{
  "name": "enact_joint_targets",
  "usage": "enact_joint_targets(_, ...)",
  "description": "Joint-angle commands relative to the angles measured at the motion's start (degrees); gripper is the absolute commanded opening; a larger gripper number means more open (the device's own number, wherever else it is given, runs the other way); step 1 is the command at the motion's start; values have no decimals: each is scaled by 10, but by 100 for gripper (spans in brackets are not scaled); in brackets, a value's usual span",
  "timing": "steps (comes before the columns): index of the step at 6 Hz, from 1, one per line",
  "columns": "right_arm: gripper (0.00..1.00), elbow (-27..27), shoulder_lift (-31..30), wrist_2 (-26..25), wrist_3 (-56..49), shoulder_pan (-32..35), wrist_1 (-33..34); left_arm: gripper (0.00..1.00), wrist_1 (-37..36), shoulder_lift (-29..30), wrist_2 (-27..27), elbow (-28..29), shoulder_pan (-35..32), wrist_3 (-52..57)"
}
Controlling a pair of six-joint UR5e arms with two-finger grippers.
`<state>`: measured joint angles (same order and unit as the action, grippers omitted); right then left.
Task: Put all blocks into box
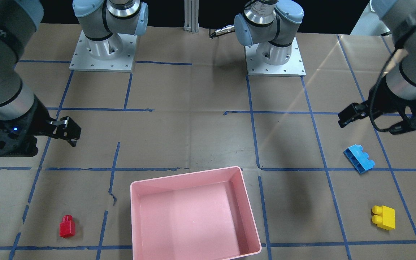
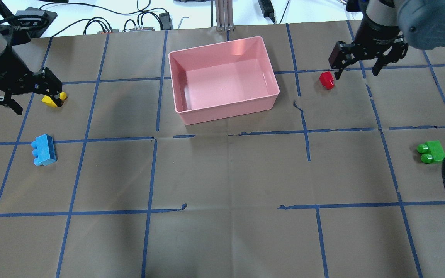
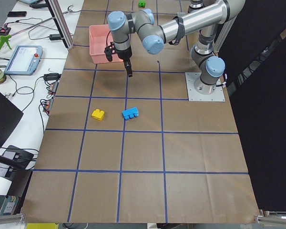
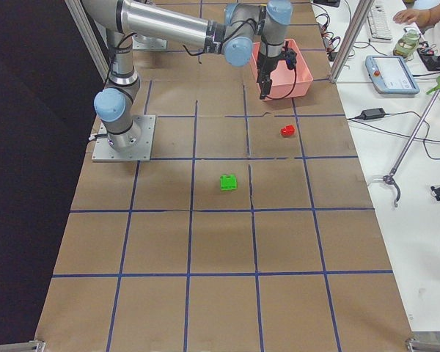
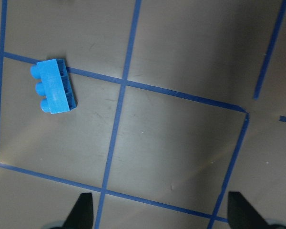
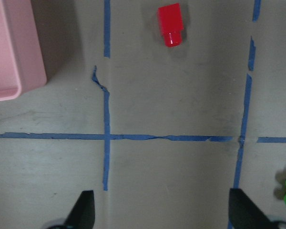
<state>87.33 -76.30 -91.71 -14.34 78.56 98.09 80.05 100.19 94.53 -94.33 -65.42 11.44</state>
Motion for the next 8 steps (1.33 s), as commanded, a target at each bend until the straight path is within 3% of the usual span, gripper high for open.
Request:
enact_joint_targets(1, 100, 28, 4, -7, -102, -104, 14, 98, -177, 55, -1, -71, 69, 58)
enact_joint_targets(3, 100, 82, 4, -10, -202, -198, 91, 98, -326, 99, -4, -143, 99, 117)
enact_joint_targets(4, 100, 117, 6, -17, -229, -224, 133, 98, -354, 108, -6, -164, 104, 117)
enact_joint_targets(6, 100, 190, 50, -20, -270, -264, 252, 98, -357, 124, -43, -162, 105, 117)
enact_joint_targets(8, 100, 220, 73, -22, -275, -264, 279, 98, -355, 134, -35, -156, 105, 124)
